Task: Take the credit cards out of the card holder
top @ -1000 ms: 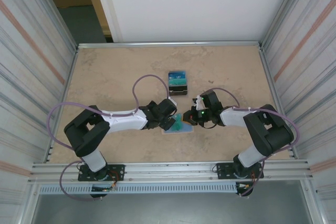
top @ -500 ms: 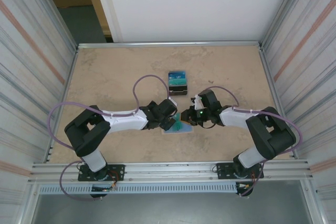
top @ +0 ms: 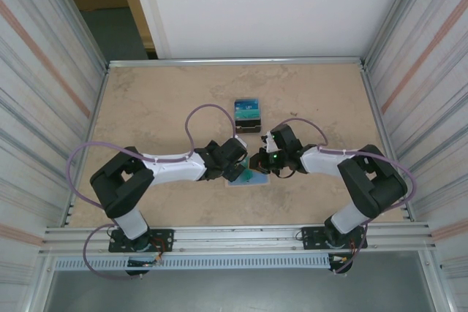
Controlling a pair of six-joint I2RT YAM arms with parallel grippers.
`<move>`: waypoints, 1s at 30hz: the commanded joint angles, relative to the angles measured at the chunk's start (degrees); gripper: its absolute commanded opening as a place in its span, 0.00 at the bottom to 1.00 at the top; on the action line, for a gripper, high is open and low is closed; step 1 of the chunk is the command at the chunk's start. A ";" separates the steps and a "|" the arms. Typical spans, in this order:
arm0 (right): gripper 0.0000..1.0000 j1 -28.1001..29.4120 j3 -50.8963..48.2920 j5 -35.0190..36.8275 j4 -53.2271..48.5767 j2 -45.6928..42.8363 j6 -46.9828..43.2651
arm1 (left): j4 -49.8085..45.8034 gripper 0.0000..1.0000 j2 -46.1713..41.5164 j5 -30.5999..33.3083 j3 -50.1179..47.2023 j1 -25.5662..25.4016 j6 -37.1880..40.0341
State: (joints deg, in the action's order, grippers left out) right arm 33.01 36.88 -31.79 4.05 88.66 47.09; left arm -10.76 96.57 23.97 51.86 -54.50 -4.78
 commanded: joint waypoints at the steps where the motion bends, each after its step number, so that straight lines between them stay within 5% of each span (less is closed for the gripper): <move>1: 0.04 0.30 2.47 5.05 -7.92 -4.61 -4.16 | -2.51 0.98 -2.21 2.19 -0.62 -0.51 -0.51; 12: 0.00 0.21 3.72 10.78 -16.72 -17.72 -12.91 | -3.38 0.98 -11.30 7.16 0.68 -0.36 1.34; 17: 0.00 0.21 3.70 10.26 -14.43 -24.06 -17.38 | -2.41 0.97 -18.40 4.14 0.59 1.92 0.43; 24: 0.00 0.12 2.60 7.30 -5.22 -29.76 -19.68 | 4.94 0.93 -30.55 -11.11 -3.21 7.57 -2.84; 30: 0.00 0.12 5.45 -2.62 -3.24 -28.16 -24.66 | 9.76 0.91 -35.77 -36.49 -3.94 15.30 0.59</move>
State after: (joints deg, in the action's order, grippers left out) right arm 32.99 39.55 -27.88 -1.26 59.79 27.20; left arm -4.71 62.41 4.23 48.23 -41.71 -6.02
